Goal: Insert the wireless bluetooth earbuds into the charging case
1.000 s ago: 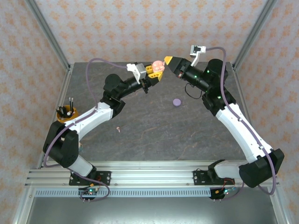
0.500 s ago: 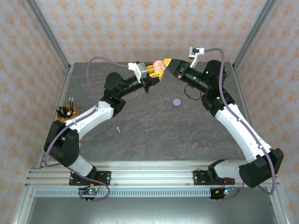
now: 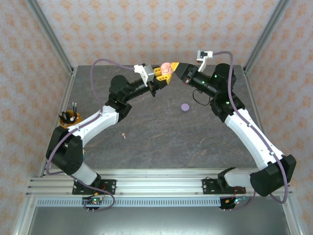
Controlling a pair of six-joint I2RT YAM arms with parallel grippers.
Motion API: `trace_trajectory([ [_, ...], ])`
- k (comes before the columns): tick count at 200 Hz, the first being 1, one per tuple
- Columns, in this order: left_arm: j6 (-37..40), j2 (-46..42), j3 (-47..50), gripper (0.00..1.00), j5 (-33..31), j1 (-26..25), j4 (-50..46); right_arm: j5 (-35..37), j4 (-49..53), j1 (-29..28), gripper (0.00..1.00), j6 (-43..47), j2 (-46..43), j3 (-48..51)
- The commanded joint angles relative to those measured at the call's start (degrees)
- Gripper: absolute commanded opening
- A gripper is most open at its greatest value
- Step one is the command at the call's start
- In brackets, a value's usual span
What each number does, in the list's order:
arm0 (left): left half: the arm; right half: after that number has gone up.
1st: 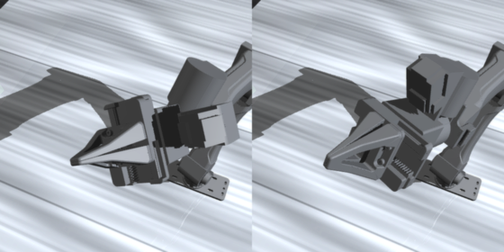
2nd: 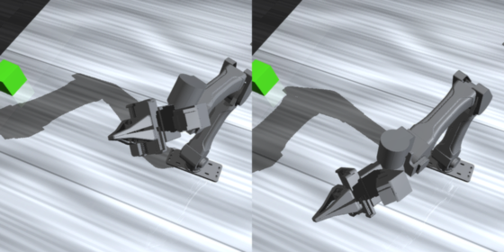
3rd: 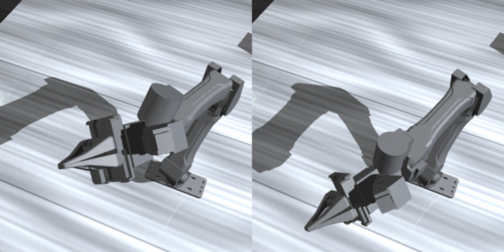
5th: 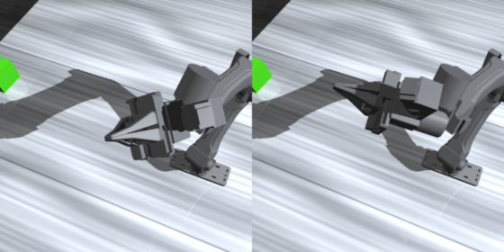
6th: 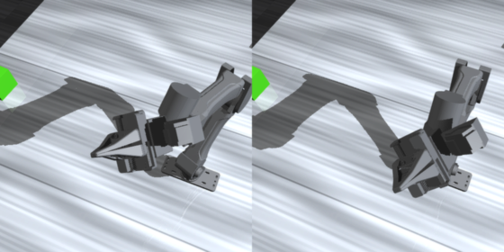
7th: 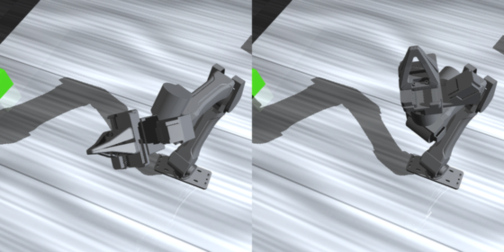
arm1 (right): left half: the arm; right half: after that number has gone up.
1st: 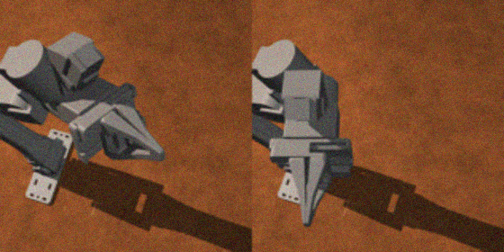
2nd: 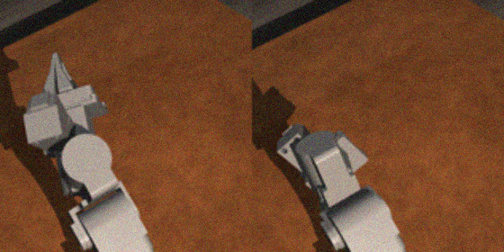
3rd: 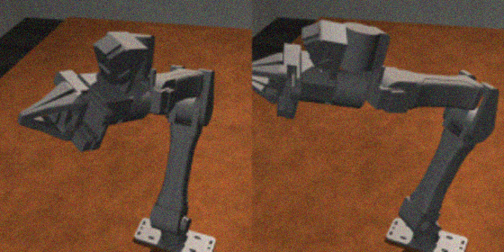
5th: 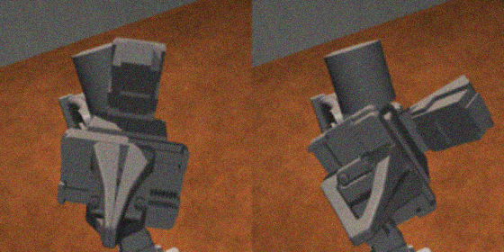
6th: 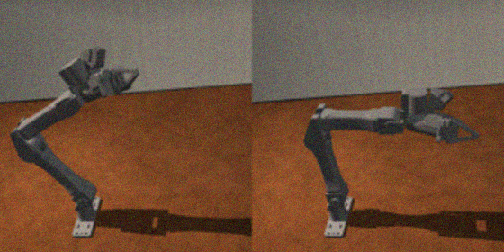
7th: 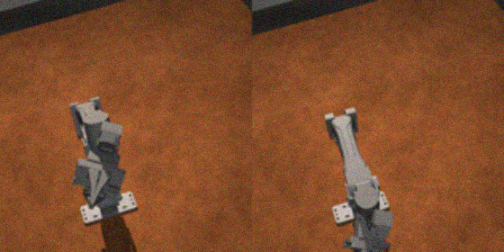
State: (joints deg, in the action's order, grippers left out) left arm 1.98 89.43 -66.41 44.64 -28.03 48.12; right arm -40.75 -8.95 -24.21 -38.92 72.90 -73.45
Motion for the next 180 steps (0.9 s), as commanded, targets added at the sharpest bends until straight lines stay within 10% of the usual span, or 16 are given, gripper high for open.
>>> trace_trajectory([
  [1, 0.0, 0.3, -2.1, 0.00, 1.1, -0.2, 1.5, -1.0, -0.8, 0.1, 0.14, 1.5, 0.6, 0.6],
  [119, -0.1, 0.3, -2.2, 0.00, 0.5, -0.3, 0.4, -2.0, 14.2, -1.9, 0.15, 16.5, 1.8, -4.3],
  [180, -0.5, -0.1, -1.7, 0.00, 0.1, -0.3, 0.3, 2.4, 17.6, -1.8, 0.38, 17.9, 1.3, -5.4],
])
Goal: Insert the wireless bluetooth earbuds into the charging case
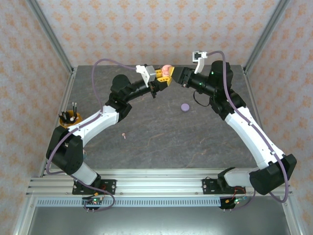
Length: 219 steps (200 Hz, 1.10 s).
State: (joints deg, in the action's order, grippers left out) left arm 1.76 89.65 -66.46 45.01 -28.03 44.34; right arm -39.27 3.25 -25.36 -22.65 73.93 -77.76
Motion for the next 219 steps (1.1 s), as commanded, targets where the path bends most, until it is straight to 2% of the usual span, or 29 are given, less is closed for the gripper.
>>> trace_trajectory([
  [1, -0.4, -0.3, -1.7, 0.00, -0.3, -0.3, 4.0, 0.9, 5.5, -0.7, 0.38, 1.7, 0.3, -1.1],
  [58, -1.1, -1.0, 0.2, 0.00, -1.0, -0.2, 4.7, 3.4, 5.6, 0.1, 0.65, -0.3, -0.4, -3.0],
  [101, -0.8, -2.9, 2.9, 0.00, -2.9, -0.3, 4.5, 4.2, 5.9, 1.3, 0.70, -2.2, -2.6, -3.7],
  [143, 0.3, -6.2, 8.4, 0.00, -11.3, 0.2, 5.0, 7.8, 10.5, 1.3, 0.74, -3.4, -8.6, -3.0],
  [180, 1.6, -10.2, 12.5, 0.00, -18.2, 1.3, 3.7, 7.9, 13.1, 1.3, 0.74, -7.0, -9.7, 3.0],
  [219, 0.4, -16.5, 16.8, 0.00, -24.0, 4.1, 2.2, 6.7, 13.6, 0.1, 0.73, -9.3, -6.5, 9.7],
])
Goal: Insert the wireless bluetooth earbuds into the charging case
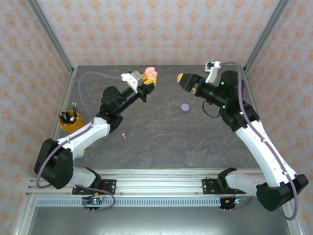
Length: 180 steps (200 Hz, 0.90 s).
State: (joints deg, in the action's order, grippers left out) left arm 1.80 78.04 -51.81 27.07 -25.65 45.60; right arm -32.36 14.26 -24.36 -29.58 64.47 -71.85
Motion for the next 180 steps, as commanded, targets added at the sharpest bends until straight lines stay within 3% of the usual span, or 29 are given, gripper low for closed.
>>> trace_trajectory([
  [1, 0.3, -5.1, 2.3, 0.00, -6.2, 1.8, 0.9, -0.2, 2.6, -1.1, 0.73, -2.4, 3.0, 3.9],
  [69, 2.0, -17.4, 9.4, 0.00, -14.7, 4.8, -2.7, 3.4, 12.0, -15.4, 0.68, 1.7, 25.9, -2.7],
  [114, 1.5, -23.5, 13.4, 0.00, -19.8, 6.6, -3.2, 8.8, 19.8, -23.9, 0.61, 3.7, 43.3, -16.1],
  [180, 0.7, -28.5, 16.2, 0.00, -24.0, 7.7, -4.5, 14.6, 30.8, -31.3, 0.56, 5.7, 62.1, -35.7],
])
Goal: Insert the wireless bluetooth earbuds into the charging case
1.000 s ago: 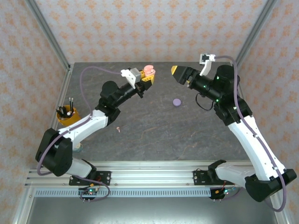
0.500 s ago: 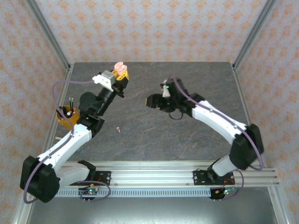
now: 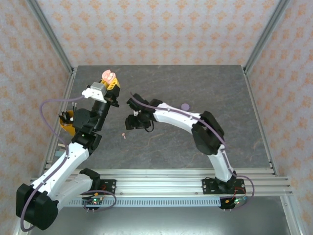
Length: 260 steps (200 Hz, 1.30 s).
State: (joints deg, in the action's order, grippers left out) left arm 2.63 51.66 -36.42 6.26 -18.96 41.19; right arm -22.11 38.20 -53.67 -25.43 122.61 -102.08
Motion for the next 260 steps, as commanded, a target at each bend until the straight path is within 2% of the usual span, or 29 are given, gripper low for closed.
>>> trace_trajectory([
  [1, -0.2, -2.2, 0.8, 0.00, -3.3, 1.0, -0.1, 4.5, 7.0, -2.0, 0.56, 1.5, 4.2, -5.7],
  [55, -1.8, -4.2, 1.3, 0.00, -3.8, 2.3, -1.9, 6.8, 11.7, -4.9, 0.54, 2.7, 12.9, -15.3],
  [155, -3.9, -5.3, 2.8, 0.00, -4.0, 3.8, -1.7, 8.9, 16.6, -6.4, 0.51, 2.6, 22.2, -27.8],
  [260, -4.4, -5.8, 3.4, 0.00, -4.2, 4.4, -1.6, 14.0, 21.2, -8.4, 0.43, 2.8, 27.4, -33.9],
])
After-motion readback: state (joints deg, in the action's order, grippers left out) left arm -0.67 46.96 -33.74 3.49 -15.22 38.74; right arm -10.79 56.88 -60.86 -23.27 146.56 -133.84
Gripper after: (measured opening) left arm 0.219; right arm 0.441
